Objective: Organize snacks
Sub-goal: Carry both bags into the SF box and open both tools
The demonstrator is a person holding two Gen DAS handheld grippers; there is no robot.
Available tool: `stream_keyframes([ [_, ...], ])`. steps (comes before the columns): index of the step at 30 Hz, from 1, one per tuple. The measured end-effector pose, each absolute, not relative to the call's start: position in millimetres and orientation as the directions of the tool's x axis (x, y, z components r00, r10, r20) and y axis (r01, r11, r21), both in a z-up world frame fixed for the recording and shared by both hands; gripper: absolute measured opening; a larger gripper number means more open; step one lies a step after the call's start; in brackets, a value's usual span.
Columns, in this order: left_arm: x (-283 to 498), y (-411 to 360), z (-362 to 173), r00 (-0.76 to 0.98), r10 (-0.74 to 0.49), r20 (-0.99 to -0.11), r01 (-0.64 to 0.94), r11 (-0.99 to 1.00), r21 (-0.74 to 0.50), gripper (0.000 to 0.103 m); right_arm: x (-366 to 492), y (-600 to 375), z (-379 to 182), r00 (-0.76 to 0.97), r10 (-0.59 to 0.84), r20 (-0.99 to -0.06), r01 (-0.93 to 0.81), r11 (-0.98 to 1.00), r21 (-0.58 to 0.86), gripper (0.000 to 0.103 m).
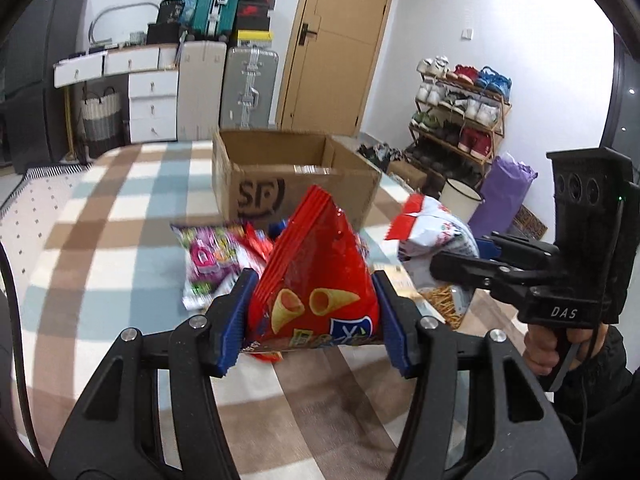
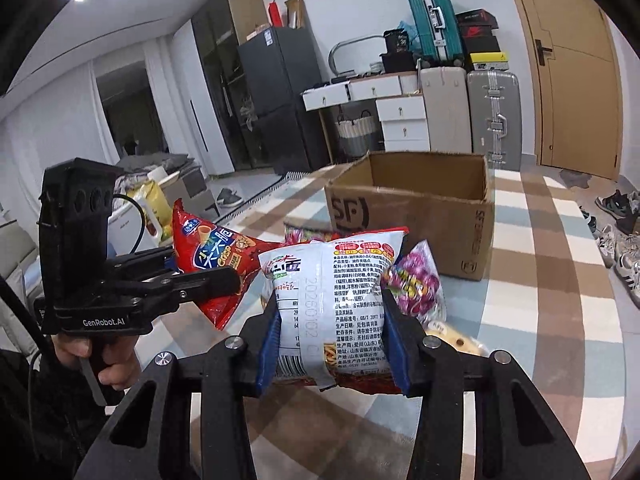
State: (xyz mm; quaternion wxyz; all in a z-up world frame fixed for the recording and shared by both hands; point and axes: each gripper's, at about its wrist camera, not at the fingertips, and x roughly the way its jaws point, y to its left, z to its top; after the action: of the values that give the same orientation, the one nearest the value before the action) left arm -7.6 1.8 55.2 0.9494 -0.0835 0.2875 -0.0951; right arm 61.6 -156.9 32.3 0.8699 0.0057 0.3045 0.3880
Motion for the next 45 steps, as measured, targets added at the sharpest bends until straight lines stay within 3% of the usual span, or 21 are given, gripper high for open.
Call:
stream_keyframes([
  [21,76,22,136,0.878,-0.107,-0.466,0.024,0.983,-0.18,0.055,117,-183,107,0.625,0.644,-0.44,-0.589,0.76,0.276,0.045],
  [27,117,19,136,0.868,-0.113,-0.484,0.035,0.985,-0.166,0.055,140,-183,114,0.634,0.643,-0.429,-0.578,0.763,0.29,0.045],
  [45,236,44,106,0.84,-0.102,-0.533,0.006,0.984,-0.178,0.055,224,-157,82,0.617,0.601,-0.507,-0.516,0.796,0.316,0.045],
])
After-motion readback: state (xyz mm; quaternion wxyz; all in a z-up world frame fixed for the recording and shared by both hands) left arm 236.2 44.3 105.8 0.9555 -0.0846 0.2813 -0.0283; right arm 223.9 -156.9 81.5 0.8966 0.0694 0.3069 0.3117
